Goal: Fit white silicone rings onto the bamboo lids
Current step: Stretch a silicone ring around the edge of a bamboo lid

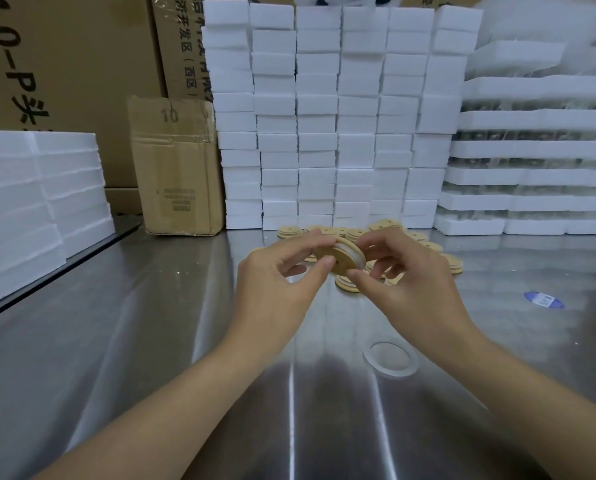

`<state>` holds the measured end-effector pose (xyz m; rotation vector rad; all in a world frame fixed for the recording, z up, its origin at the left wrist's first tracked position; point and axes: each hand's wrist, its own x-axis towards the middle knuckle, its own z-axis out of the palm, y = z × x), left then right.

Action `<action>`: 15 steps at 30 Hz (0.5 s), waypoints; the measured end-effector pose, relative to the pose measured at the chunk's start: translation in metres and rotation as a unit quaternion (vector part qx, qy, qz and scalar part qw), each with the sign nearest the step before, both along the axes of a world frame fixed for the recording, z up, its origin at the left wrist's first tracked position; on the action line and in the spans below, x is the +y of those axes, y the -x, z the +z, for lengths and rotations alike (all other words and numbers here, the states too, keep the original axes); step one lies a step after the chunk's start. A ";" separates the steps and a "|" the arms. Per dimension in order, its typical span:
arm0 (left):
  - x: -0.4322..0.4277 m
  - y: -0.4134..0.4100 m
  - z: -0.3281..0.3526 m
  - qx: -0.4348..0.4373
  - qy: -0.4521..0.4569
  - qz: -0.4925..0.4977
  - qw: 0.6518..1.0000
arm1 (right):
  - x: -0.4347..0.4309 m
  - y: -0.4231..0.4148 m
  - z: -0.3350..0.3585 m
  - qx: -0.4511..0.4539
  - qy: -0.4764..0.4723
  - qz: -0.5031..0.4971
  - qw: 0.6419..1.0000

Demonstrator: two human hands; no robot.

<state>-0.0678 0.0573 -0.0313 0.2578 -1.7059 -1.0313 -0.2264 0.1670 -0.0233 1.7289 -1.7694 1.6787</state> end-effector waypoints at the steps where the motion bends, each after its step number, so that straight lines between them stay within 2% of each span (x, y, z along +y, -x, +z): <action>1: 0.000 0.000 0.001 -0.007 0.012 0.008 1.000 | 0.000 0.000 0.000 0.001 -0.004 0.001 1.000; 7: 0.000 0.001 -0.001 -0.053 0.043 -0.023 0.997 | 0.000 -0.006 -0.004 0.073 -0.063 0.013 0.995; 15: -0.006 0.004 -0.007 -0.045 -0.020 -0.036 0.998 | -0.003 -0.003 -0.007 0.056 -0.049 0.005 0.997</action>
